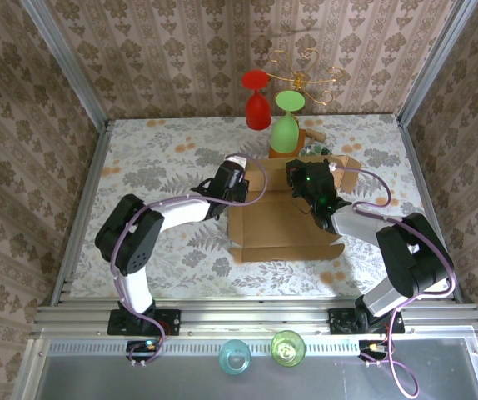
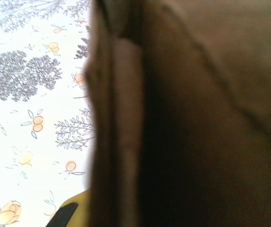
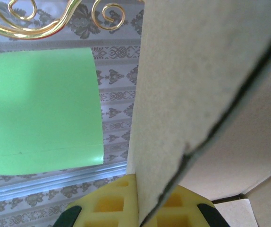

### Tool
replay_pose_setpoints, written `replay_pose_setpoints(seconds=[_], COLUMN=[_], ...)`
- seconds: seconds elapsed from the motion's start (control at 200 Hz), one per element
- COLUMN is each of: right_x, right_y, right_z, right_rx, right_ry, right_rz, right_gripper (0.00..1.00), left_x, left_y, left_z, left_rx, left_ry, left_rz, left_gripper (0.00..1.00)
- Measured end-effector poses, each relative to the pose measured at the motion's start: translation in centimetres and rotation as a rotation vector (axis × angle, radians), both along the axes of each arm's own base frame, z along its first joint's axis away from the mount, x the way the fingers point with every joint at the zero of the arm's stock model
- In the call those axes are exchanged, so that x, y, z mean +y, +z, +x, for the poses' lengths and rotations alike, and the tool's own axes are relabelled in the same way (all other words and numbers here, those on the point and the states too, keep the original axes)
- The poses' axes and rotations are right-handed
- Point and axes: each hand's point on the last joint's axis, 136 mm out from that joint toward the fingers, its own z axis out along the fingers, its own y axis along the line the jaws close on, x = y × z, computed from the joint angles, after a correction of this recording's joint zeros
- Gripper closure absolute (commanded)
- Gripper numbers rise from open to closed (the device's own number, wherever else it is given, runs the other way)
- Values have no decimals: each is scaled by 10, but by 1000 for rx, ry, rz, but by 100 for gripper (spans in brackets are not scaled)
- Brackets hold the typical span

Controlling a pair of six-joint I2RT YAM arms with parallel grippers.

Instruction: Fold the paper box

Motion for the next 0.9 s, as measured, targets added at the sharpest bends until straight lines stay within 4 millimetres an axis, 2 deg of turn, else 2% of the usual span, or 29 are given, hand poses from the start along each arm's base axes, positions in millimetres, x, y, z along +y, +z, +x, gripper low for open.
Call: replay_pose_setpoints(seconds=[0.375,0.485,0.565,0.625,0.735,0.9], right_x=[3,4,6,5,-4,-31], right_y=[-1,0,-2,0,19,65], right_z=[-2,-4,-13,-21,-38,-66], right_rx=[15,27,66,88,93,26], right_ry=[-39,-45,-34,-30,-32,-60], right_rz=[33,31,18,0,-24,-68], right_gripper=[100,78,62,53,43,41], left_x=[8,10,18,26,45,68], left_y=[0,0,-1,0,2,12], left_z=[2,2,2,0,-9,-14], left_rx=[5,-1,-12,-25,-38,-64], left_ry=[70,77,90,94,84,73], left_rz=[95,103,121,137,171,197], left_gripper=[100,100,100,100,100,100])
